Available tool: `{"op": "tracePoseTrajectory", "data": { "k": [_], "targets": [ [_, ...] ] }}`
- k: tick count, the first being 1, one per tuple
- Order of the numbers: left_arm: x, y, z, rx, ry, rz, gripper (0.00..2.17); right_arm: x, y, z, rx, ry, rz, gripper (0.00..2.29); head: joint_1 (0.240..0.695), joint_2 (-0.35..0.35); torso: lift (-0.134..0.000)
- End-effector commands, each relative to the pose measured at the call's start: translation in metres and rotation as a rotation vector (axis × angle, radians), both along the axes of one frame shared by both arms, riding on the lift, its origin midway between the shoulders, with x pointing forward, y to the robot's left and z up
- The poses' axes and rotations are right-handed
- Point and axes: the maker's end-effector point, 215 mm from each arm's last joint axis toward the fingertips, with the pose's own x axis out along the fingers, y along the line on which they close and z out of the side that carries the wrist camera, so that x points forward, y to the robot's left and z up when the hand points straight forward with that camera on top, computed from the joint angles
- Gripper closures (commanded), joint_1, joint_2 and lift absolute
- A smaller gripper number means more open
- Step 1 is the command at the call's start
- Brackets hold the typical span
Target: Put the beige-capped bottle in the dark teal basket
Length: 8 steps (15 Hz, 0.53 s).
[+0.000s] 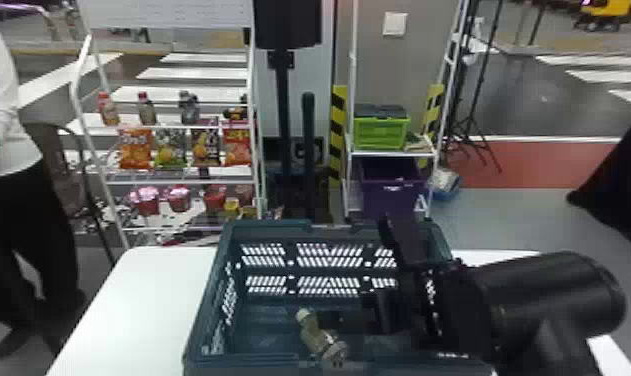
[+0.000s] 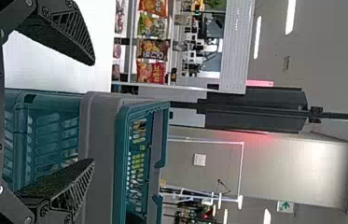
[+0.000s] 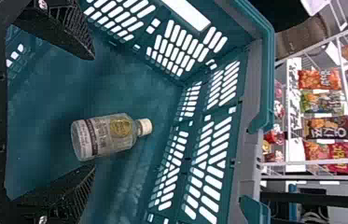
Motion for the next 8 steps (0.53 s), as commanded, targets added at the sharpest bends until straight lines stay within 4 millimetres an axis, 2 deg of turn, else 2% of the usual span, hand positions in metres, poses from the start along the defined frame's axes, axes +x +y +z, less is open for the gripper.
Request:
{"op": "tracePoseTrajectory", "data": {
  "k": [1, 3, 8],
  "targets": [
    [0.0, 0.0, 0.001, -0.001, -0.001, 0.001, 0.15, 0.007, 0.002, 0.02, 0.038, -0.088, -0.008, 0.06, 0.499, 0.0, 0.0],
    [0.0, 0.0, 0.002, -0.002, -0.003, 0.001, 0.15, 0.013, -0.009, 0.041, 0.063, -0.185, -0.03, 0.06, 0.499, 0.0, 0.0],
    [0.0, -0.001, 0.005, -0.003, -0.01, 0.0, 0.15, -0.008, -0.045, 0.078, 0.156, -0.41, -0.091, 0.06, 0.499, 0.0, 0.0]
  ]
}}
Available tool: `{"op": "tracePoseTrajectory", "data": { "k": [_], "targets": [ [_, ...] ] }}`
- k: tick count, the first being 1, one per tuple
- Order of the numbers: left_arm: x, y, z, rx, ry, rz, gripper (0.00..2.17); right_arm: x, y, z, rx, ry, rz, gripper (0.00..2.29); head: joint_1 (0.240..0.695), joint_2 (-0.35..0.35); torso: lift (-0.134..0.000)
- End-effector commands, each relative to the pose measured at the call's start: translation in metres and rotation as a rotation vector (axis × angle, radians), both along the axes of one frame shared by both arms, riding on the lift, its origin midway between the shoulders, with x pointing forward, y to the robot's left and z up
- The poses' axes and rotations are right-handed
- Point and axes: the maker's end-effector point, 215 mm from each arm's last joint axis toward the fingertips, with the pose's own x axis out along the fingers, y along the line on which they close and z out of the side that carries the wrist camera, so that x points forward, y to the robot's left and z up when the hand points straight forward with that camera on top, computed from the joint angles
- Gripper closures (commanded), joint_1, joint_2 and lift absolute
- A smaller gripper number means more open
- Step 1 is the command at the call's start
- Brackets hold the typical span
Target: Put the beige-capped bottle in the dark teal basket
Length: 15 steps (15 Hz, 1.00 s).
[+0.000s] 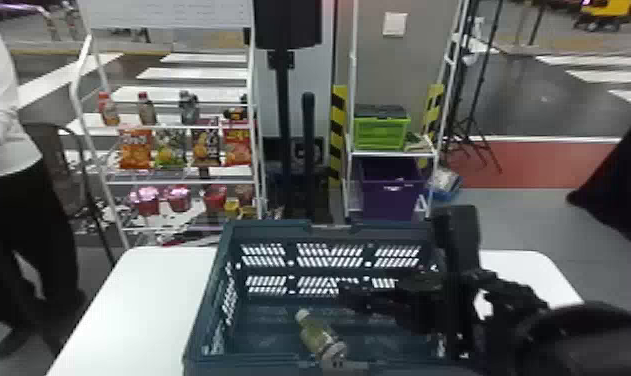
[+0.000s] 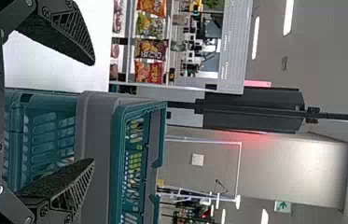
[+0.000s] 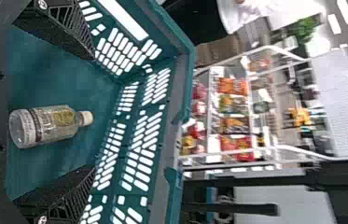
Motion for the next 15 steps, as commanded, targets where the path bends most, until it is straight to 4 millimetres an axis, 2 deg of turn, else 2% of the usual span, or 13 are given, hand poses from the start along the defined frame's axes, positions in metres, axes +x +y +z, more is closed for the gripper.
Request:
{"op": "tracePoseTrajectory", "data": {
  "k": [1, 7, 10, 12, 15],
  "targets": [
    [0.0, 0.0, 0.001, 0.0, -0.002, 0.0, 0.15, -0.012, -0.019, 0.021, 0.064, -0.149, -0.039, 0.06, 0.499, 0.0, 0.0],
    [0.003, -0.003, 0.008, -0.005, -0.015, -0.006, 0.15, -0.071, -0.07, 0.037, 0.106, -0.395, -0.173, 0.06, 0.499, 0.0, 0.0],
    [0.004, -0.004, 0.009, -0.005, -0.018, -0.007, 0.15, -0.107, -0.085, 0.023, 0.097, -0.442, -0.235, 0.06, 0.499, 0.0, 0.0],
    [0.005, -0.005, 0.011, -0.006, -0.02, -0.01, 0.15, -0.122, -0.094, 0.008, 0.088, -0.432, -0.276, 0.07, 0.499, 0.0, 0.0],
    [0.006, -0.006, 0.013, -0.006, -0.022, -0.01, 0.15, -0.139, -0.095, -0.01, 0.073, -0.409, -0.3, 0.07, 0.499, 0.0, 0.0]
  ]
}}
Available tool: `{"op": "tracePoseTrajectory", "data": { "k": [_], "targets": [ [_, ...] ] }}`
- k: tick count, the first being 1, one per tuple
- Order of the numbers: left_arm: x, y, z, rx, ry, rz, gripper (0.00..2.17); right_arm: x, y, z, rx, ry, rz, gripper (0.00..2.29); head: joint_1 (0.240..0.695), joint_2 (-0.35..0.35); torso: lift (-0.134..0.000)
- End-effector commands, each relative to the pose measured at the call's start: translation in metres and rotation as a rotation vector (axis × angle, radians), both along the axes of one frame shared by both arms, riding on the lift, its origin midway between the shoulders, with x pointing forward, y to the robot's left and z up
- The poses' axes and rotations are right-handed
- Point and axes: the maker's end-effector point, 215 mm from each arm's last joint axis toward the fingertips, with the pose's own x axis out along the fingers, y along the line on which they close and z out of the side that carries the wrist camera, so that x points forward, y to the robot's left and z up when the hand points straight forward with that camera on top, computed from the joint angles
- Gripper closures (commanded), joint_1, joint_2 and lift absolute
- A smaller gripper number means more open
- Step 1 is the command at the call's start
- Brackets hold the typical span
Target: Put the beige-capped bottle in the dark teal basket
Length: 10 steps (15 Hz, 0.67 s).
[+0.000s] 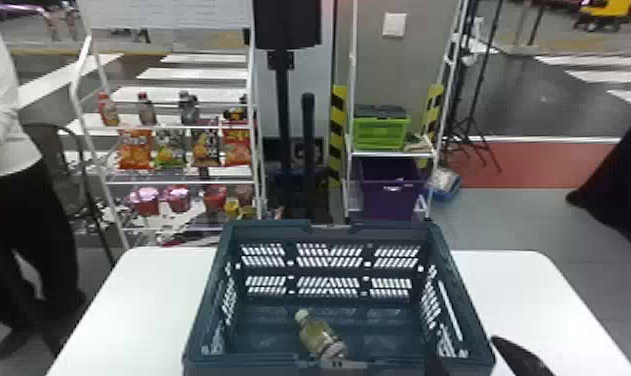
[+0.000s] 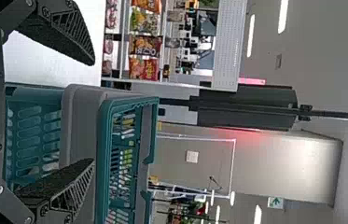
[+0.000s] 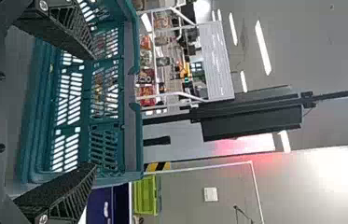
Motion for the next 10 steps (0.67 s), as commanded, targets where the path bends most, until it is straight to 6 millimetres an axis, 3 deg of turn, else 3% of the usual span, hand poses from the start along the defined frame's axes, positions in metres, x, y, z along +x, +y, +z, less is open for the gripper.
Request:
{"op": "tracePoseTrajectory", "data": {
  "k": [1, 5, 10],
  "targets": [
    [0.0, -0.001, 0.001, -0.001, 0.001, -0.001, 0.15, -0.013, 0.0, -0.017, 0.0, 0.033, -0.018, 0.08, 0.499, 0.0, 0.0],
    [0.0, -0.001, 0.001, -0.001, -0.001, -0.002, 0.15, -0.025, -0.003, -0.035, -0.012, 0.066, -0.044, 0.08, 0.499, 0.0, 0.0],
    [0.002, -0.002, 0.0, 0.002, 0.006, -0.003, 0.15, -0.024, -0.004, -0.036, -0.016, 0.067, -0.047, 0.08, 0.499, 0.0, 0.0]
  ]
}}
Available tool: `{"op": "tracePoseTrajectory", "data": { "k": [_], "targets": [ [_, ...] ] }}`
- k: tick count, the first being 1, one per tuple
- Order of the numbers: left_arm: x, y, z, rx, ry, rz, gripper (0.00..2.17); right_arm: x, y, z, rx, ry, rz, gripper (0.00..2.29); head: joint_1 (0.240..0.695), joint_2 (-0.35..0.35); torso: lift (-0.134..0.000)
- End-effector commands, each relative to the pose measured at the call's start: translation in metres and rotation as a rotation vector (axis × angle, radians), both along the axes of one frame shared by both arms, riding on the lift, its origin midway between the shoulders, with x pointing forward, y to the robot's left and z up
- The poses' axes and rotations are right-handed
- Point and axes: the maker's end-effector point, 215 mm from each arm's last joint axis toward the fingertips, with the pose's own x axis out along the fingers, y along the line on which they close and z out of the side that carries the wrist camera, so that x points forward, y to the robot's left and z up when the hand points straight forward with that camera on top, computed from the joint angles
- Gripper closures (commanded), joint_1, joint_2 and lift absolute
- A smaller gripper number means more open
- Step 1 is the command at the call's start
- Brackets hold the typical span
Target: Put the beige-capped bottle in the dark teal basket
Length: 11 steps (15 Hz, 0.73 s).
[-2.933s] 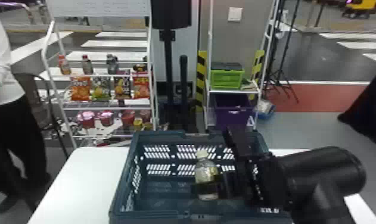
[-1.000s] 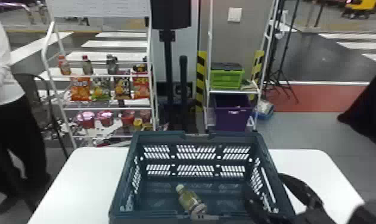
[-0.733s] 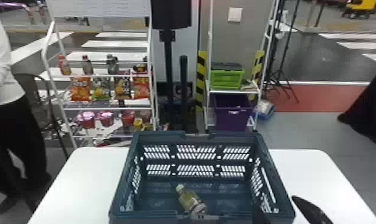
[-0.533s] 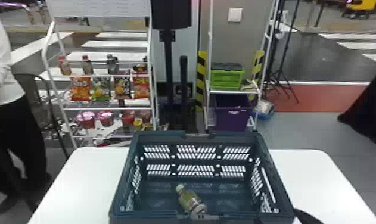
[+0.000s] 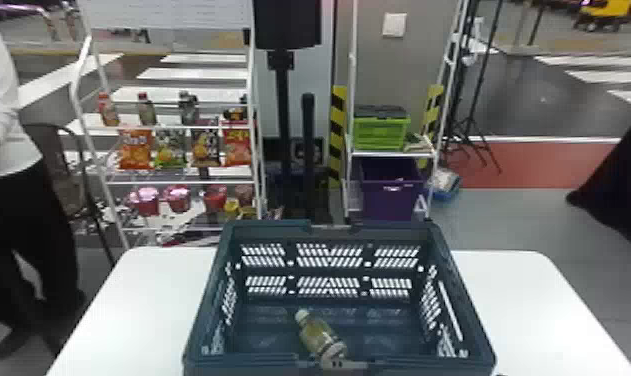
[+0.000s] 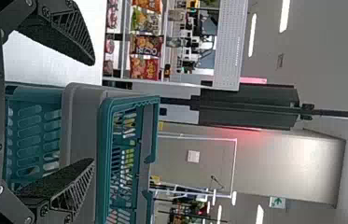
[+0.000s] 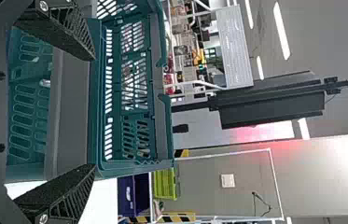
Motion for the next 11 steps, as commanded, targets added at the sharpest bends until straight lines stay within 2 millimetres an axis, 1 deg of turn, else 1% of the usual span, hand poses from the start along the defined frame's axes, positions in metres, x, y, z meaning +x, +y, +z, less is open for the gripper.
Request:
{"op": "tracePoseTrajectory", "data": {
  "k": [1, 4, 9, 11],
  "targets": [
    [0.0007, 0.0, 0.001, 0.0, -0.001, 0.0, 0.15, 0.0008, 0.0002, -0.0005, -0.007, 0.0, 0.0, 0.08, 0.499, 0.0, 0.0],
    [-0.0003, -0.0005, 0.0023, 0.001, -0.002, 0.006, 0.15, -0.0003, -0.0015, -0.0029, -0.011, 0.007, -0.003, 0.08, 0.499, 0.0, 0.0],
    [-0.0001, -0.0016, 0.0048, -0.003, -0.004, 0.013, 0.15, 0.001, 0.008, -0.0051, -0.009, 0.017, 0.018, 0.08, 0.499, 0.0, 0.0],
    [0.0001, -0.0023, 0.0062, -0.007, -0.006, 0.014, 0.15, 0.0003, 0.0082, -0.006, -0.011, 0.02, 0.018, 0.08, 0.499, 0.0, 0.0]
  ]
}}
